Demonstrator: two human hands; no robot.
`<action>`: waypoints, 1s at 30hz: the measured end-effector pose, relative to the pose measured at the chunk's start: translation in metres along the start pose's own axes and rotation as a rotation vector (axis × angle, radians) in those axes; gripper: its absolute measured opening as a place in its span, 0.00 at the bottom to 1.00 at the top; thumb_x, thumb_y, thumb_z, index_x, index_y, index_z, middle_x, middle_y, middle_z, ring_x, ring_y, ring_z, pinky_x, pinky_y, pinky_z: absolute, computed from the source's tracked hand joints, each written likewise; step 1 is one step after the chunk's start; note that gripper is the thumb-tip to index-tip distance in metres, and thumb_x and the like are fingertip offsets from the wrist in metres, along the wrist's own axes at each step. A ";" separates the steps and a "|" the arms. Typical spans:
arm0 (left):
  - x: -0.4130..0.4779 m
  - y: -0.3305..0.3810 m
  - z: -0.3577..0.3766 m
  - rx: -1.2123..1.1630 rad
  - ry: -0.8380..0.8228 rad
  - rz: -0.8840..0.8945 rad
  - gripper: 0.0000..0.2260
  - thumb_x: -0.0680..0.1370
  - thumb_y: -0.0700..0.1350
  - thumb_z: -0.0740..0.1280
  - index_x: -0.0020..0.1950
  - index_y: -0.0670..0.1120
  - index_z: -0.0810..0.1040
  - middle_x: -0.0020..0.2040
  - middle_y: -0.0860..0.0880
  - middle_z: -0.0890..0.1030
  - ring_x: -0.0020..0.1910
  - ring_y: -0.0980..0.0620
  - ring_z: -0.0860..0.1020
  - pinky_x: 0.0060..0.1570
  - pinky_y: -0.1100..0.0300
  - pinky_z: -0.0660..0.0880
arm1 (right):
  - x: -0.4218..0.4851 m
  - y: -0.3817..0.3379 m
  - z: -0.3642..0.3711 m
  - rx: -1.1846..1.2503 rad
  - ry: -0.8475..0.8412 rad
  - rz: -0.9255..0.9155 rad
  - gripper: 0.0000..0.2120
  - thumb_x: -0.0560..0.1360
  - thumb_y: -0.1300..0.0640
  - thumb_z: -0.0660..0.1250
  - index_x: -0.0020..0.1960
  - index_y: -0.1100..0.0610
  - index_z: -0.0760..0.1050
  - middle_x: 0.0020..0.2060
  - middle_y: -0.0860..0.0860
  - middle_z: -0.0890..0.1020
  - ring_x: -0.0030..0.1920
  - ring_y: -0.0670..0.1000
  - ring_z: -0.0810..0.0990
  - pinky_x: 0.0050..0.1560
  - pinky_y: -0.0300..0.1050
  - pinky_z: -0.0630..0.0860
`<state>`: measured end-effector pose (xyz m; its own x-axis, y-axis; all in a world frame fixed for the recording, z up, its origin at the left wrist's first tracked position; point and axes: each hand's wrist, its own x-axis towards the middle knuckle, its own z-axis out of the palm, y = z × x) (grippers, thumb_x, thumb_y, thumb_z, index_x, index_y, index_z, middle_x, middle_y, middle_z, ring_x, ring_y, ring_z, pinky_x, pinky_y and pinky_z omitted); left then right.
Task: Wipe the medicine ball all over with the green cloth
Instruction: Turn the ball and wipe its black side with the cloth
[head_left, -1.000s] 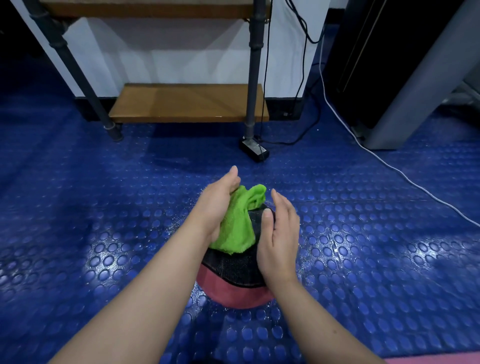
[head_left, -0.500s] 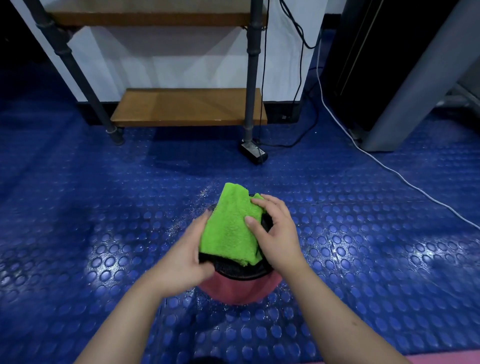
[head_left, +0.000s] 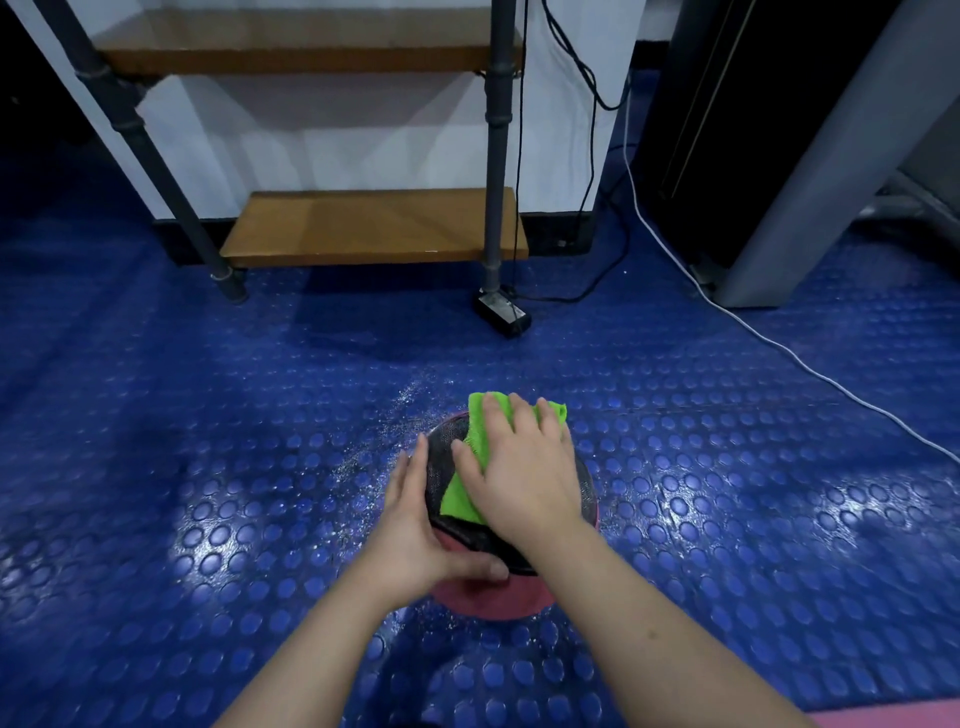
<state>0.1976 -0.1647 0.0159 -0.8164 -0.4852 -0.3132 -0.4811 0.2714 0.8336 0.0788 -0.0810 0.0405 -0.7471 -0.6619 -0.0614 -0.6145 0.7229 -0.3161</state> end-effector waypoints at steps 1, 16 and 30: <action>0.001 -0.001 0.002 -0.001 0.006 0.000 0.74 0.44 0.63 0.82 0.78 0.61 0.38 0.80 0.55 0.41 0.74 0.67 0.42 0.71 0.64 0.48 | 0.002 0.004 0.001 0.009 0.020 -0.024 0.32 0.76 0.37 0.46 0.75 0.50 0.61 0.73 0.54 0.65 0.74 0.61 0.59 0.73 0.60 0.56; 0.002 -0.003 0.012 -0.042 0.104 -0.006 0.67 0.51 0.57 0.84 0.80 0.58 0.45 0.78 0.54 0.50 0.67 0.66 0.54 0.67 0.66 0.54 | 0.045 0.019 -0.001 0.083 -0.079 0.045 0.22 0.80 0.45 0.50 0.68 0.52 0.70 0.62 0.55 0.75 0.63 0.60 0.70 0.67 0.54 0.63; 0.010 -0.007 0.003 0.024 0.037 -0.027 0.70 0.48 0.61 0.84 0.80 0.56 0.43 0.79 0.54 0.50 0.76 0.59 0.53 0.70 0.64 0.54 | 0.017 0.012 0.018 -0.030 0.129 -0.058 0.30 0.77 0.44 0.44 0.69 0.55 0.71 0.64 0.56 0.77 0.66 0.61 0.71 0.69 0.59 0.64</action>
<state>0.1914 -0.1689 0.0056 -0.7911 -0.5225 -0.3180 -0.5105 0.2777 0.8138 0.0633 -0.0871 0.0182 -0.7355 -0.6729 0.0790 -0.6632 0.6911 -0.2874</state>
